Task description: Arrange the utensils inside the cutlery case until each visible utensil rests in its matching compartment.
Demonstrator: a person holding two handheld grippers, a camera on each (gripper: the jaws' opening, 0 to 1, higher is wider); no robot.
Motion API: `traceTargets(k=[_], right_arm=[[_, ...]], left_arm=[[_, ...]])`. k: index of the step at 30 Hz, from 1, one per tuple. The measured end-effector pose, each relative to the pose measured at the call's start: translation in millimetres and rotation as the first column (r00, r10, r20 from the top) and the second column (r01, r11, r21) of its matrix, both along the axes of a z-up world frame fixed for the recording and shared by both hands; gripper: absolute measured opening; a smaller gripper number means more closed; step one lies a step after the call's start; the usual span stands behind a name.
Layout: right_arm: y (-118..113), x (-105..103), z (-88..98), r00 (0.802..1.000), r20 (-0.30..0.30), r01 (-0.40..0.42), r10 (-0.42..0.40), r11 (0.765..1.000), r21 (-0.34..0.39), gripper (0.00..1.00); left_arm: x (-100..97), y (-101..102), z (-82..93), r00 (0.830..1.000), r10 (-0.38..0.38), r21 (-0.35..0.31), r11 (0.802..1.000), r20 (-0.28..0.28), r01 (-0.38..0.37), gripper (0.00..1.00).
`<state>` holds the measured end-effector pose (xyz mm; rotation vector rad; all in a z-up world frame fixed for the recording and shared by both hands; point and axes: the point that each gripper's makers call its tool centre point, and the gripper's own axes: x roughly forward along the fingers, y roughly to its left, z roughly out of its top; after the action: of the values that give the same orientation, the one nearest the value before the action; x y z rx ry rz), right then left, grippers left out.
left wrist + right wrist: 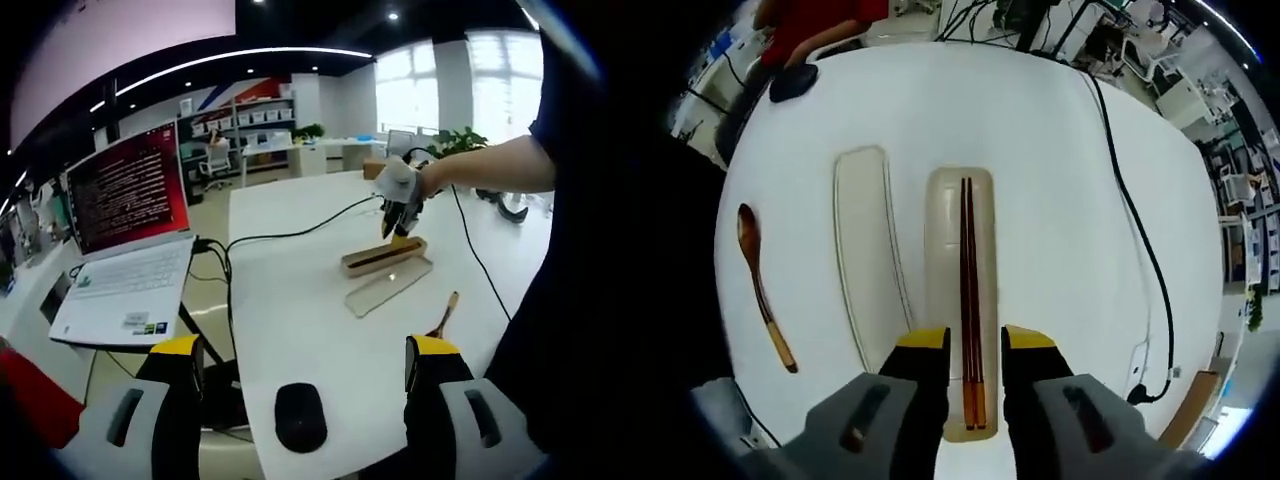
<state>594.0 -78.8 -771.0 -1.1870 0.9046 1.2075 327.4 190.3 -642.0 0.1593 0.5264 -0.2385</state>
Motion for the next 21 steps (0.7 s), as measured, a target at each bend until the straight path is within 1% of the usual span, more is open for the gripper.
traceTargets(k=[2, 3, 7, 13, 21], right_arm=[[-0.8, -1.5, 3.9, 1.0, 0.007, 0.002, -0.002, 1.0, 0.009, 0.19], [-1.2, -2.0, 7.3, 1.0, 0.021, 0.003, -0.003, 1.0, 0.015, 0.21], [-3.2, -8.1, 17.3, 0.999, 0.042, 0.006, -0.007, 1.0, 0.029, 0.24], [-6.5, -20.9, 31.4, 0.998, 0.065, 0.015, -0.018, 0.998, 0.055, 0.26], [-17.1, -34.9, 41.7, 0.996, 0.086, 0.03, -0.036, 0.997, 0.073, 0.28]], left_arm=[[-1.7, -5.5, 1.6, 1.0, 0.003, 0.001, 1.0, 0.008, -0.003, 0.85], [-3.6, -6.5, 1.3, 1.0, 0.006, 0.0, 1.0, 0.012, -0.006, 0.85], [-10.4, -18.0, 9.3, 1.0, 0.015, 0.002, 1.0, 0.022, -0.015, 0.85], [-19.5, -26.2, 17.2, 0.999, 0.024, 0.004, 1.0, 0.042, -0.024, 0.85], [-27.9, -32.5, 26.2, 0.998, 0.019, 0.007, 1.0, 0.065, -0.02, 0.85]])
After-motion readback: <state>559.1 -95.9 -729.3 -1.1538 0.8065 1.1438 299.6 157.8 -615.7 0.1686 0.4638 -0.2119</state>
